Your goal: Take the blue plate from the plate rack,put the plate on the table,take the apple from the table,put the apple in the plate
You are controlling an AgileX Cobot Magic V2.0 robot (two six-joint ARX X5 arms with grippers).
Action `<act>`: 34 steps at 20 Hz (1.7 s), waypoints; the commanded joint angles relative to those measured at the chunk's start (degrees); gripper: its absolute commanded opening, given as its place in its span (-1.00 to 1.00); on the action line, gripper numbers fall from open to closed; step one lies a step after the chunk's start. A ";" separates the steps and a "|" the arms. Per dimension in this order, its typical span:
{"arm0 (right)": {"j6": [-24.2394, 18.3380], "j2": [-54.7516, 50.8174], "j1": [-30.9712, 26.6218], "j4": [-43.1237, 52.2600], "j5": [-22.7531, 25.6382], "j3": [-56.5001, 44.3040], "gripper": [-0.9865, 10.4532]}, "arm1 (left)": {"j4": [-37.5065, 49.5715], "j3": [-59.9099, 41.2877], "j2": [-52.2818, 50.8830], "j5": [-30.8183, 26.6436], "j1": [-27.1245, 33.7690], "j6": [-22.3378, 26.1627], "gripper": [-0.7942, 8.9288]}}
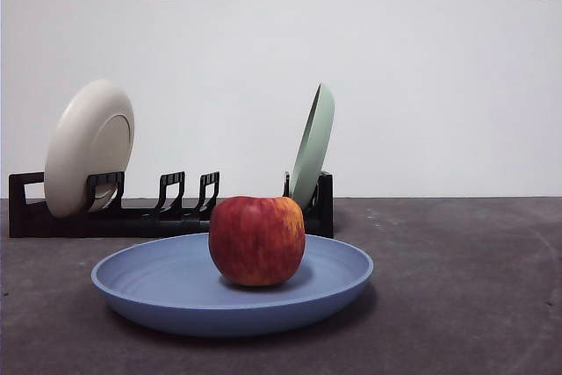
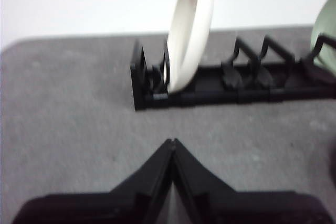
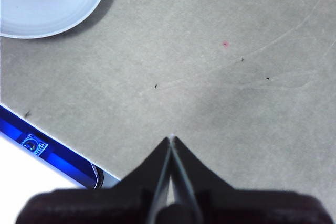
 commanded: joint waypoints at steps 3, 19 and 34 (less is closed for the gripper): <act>0.42 -0.02 0.00 0.11 0.07 0.07 -0.82 | 0.61 -0.57 0.00 -0.02 0.20 -1.25 -0.84; -5.25 -7.91 -14.23 14.47 2.38 -4.87 -0.82 | 0.42 -0.57 4.52 -0.02 0.20 -1.25 -0.84; -11.19 -43.95 -49.16 72.00 -19.19 -60.06 -0.82 | 0.42 -0.57 4.52 -0.02 0.20 -1.25 -0.84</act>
